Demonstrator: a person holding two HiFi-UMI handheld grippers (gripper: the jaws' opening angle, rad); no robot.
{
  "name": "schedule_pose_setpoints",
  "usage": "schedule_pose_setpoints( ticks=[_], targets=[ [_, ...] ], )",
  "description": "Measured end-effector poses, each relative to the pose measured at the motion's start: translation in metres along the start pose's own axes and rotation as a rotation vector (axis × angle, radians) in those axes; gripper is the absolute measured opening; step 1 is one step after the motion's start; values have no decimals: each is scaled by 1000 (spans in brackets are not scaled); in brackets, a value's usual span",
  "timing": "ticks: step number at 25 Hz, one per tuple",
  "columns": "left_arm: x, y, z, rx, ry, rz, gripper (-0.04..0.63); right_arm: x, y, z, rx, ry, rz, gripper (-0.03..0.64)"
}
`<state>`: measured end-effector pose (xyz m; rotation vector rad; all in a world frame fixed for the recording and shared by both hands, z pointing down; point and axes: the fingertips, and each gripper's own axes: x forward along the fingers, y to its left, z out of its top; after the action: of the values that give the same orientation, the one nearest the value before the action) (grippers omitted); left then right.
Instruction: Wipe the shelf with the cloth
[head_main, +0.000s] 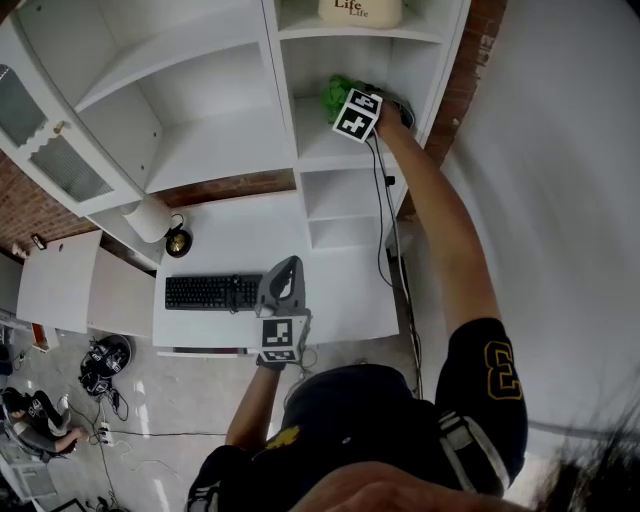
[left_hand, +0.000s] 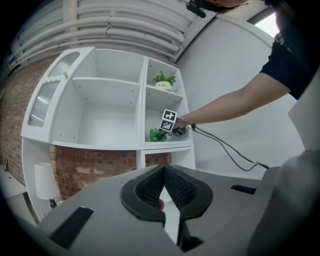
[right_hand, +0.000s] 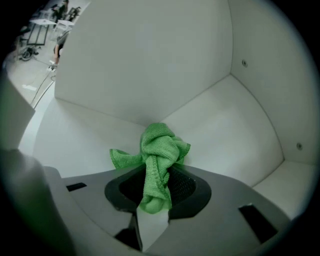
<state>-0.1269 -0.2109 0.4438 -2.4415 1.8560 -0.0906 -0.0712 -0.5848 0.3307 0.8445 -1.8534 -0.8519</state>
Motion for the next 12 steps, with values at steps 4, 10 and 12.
schedule_pose_setpoints(
  ticks=[4,10,12],
  targets=[
    [-1,2,-7,-14,16,1,18,-21,19,45,-88,-128,21,103],
    [5,-12,-5,-6,16,-35,18,-23,53,77,-122,-186,102,104],
    [5,-12,-6,-5,18,-37,18,-18,57,79,-87,-198,117,104]
  ],
)
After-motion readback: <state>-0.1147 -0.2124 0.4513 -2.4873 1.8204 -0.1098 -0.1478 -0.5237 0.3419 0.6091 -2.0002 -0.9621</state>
